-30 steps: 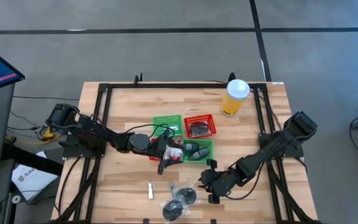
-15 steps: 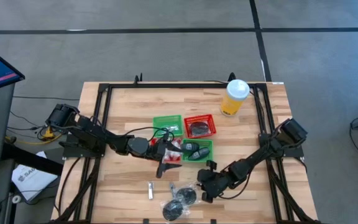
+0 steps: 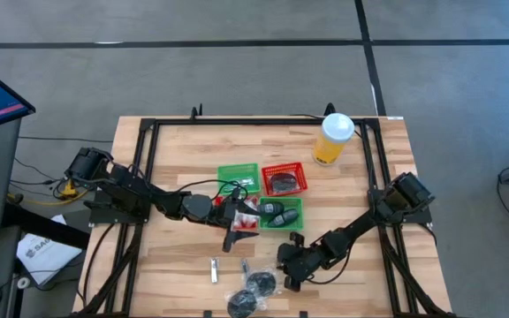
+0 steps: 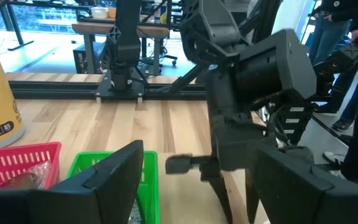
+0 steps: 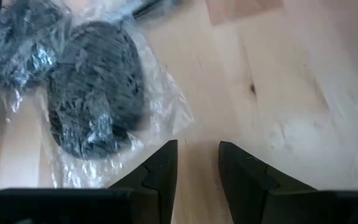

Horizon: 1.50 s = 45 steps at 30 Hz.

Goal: Pick & Place Travel size toiletries
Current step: Put the black hairbrush into the right red basket

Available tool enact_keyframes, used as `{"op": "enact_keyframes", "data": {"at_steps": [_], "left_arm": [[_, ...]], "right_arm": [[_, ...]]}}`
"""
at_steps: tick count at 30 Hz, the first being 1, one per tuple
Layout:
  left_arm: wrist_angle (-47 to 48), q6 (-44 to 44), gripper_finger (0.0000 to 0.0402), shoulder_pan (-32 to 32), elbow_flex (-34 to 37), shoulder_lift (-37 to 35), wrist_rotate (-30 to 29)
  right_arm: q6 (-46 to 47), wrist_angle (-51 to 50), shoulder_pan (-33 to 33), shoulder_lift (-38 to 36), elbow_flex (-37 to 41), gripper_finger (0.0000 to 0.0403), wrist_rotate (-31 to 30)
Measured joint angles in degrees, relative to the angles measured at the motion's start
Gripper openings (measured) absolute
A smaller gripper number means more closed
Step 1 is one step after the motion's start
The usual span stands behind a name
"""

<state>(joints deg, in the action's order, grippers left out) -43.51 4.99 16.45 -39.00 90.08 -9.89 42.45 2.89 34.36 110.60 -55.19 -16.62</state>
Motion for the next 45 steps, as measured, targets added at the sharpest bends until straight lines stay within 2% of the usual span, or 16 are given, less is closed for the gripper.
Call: {"op": "enact_keyframes", "data": {"at_steps": [18,32,45], "left_arm": [[0.8,0.0,0.0278,0.0,0.0,0.0,0.1],[1.2,0.0,0.0278,0.0,0.0,0.0,0.2],[1.4,0.0,0.0278,0.0,0.0,0.0,0.0]], "right_arm": [[0.5,-0.6,-0.1,-1.8,0.1,0.0108,0.2],[0.7,4.0,-0.1,-1.6,0.0,0.0108,1.6],[0.9,4.0,-0.1,-1.6,0.9,0.0108,1.8]]}}
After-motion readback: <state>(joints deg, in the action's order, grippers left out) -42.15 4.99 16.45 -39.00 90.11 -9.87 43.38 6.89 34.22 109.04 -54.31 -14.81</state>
